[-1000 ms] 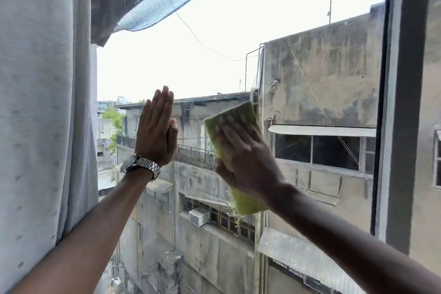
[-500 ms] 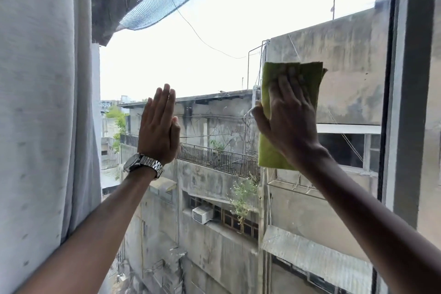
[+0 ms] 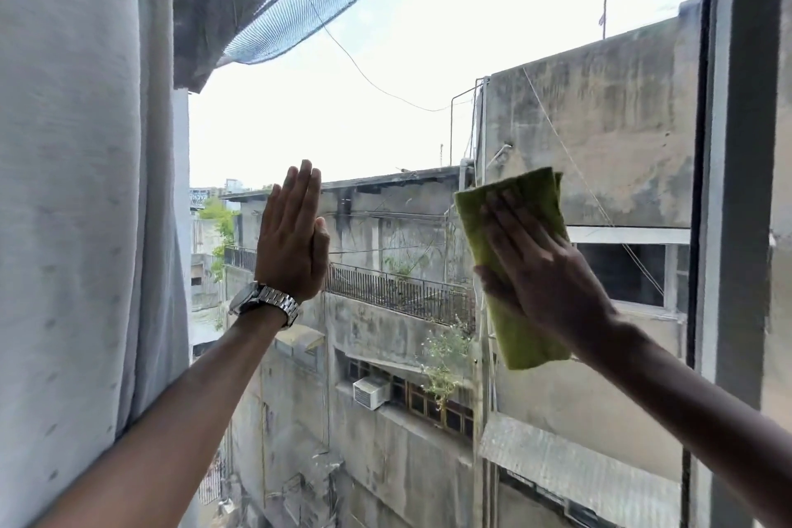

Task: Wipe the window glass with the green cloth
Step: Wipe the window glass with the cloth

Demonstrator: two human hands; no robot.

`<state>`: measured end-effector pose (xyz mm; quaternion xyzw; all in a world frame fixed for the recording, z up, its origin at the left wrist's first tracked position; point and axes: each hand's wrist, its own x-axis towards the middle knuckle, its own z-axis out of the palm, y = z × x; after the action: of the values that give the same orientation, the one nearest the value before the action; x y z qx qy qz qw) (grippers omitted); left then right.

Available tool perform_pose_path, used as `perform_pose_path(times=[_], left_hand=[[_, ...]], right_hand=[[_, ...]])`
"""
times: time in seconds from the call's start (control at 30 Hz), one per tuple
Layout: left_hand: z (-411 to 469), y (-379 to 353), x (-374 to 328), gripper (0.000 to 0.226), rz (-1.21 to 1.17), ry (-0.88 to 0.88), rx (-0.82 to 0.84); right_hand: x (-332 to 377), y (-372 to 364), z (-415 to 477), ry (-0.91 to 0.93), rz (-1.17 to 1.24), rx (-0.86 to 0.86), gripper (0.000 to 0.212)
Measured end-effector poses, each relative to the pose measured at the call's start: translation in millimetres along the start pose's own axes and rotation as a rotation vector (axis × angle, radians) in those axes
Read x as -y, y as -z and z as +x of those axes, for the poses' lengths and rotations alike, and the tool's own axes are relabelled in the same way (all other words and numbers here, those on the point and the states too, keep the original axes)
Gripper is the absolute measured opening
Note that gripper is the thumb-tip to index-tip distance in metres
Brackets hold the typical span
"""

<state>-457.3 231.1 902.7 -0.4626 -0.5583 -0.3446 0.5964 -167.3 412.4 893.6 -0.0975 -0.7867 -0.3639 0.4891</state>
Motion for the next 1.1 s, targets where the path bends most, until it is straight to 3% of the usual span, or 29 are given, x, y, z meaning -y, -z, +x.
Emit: perform_pose_path(times=[0.17, 0.27, 0.5, 0.67, 0.8, 0.9, 1.1], left_hand=[[-2, -2, 3, 0.059, -0.002, -0.009, -0.010], [-2, -1, 2, 0.059, -0.002, -0.020, -0.022], [0, 2, -1, 0.059, -0.004, -0.015, -0.009], [0, 4, -5, 0.059, -0.012, -0.004, 0.002], [0, 4, -4, 0.060, -0.011, 0.003, 0.007], [-1, 4, -4, 0.059, -0.010, -0.004, 0.000], [-2, 4, -4, 0.060, -0.007, -0.012, -0.010]], right_hand=[[23, 3, 44, -0.279, 0.106, -0.057, 0.065], [54, -3, 55, -0.323, 0.201, -0.085, 0.063], [96, -35, -10, 0.277, 0.119, 0.032, 0.069], [48, -35, -36, 0.372, 0.009, 0.020, 0.064], [-9, -21, -13, 0.217, -0.091, -0.046, 0.058], [-45, -1, 26, -0.009, -0.067, -0.114, 0.064], [-18, 9, 61, -0.394, 0.075, -0.176, 0.068]])
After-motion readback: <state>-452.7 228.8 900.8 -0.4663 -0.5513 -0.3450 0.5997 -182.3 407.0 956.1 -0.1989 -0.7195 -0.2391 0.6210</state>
